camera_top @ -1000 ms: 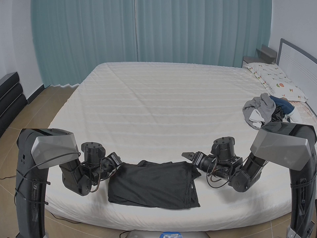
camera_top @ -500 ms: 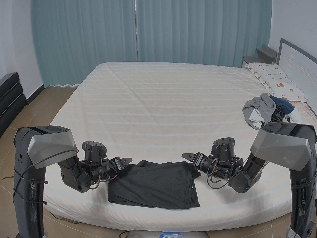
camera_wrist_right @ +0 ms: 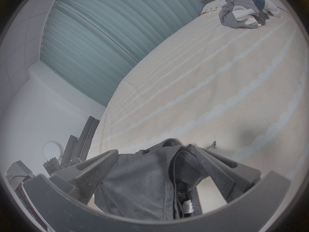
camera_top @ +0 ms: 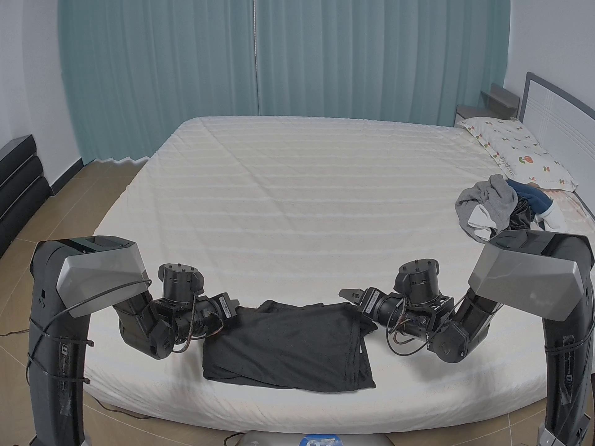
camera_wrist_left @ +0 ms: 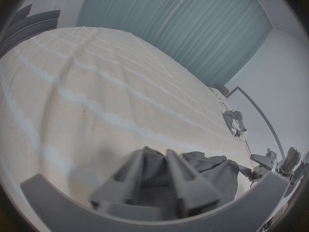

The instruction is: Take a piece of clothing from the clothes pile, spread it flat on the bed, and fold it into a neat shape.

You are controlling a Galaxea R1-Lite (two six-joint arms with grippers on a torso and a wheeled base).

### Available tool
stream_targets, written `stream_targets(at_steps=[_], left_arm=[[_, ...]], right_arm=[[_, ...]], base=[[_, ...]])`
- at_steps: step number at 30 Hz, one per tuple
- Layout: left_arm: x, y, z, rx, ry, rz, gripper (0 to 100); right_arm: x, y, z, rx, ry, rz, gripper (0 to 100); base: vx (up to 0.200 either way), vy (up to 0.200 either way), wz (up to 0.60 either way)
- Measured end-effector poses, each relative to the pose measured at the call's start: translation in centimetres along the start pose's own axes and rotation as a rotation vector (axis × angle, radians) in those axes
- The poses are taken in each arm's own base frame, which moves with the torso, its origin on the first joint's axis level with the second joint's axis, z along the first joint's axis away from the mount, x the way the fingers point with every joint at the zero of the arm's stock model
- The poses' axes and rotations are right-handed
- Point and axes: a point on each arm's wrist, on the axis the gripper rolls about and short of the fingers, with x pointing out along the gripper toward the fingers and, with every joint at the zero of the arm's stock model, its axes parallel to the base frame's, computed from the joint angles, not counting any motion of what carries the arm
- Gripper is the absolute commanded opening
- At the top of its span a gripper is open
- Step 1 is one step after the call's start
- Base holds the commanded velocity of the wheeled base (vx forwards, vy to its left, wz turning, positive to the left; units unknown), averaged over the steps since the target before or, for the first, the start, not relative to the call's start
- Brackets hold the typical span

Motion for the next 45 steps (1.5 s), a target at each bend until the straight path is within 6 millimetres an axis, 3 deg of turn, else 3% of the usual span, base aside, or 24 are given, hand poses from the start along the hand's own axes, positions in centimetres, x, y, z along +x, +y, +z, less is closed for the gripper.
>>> stream_targets(at_steps=[21,38,39,45], left_arm=[[-0.4,0.6,1.0,-0.098,-0.119,0.048,0],[-0.4,0.6,1.1,-0.177,-0.182,0.109,0],[-0.4,0.6,1.1,-0.178,-0.185,0.112,0],[-0.5,0.7,1.2,-0.179,-0.198,0.13,0]], right_arm=[[0.8,0.4,-0.6,-0.028,0.021,0.019,100],[3.1,1.3,-1.2,-0.06,0.063,0.046,100],[3.2,1.2,-1.2,-0.06,0.062,0.046,0],[3.5,1.2,-1.2,-0.059,0.055,0.044,0]], base=[[0.0,0.0,0.0],[0.0,0.0,0.0],[0.0,0.0,0.0],[0.0,0.0,0.0]])
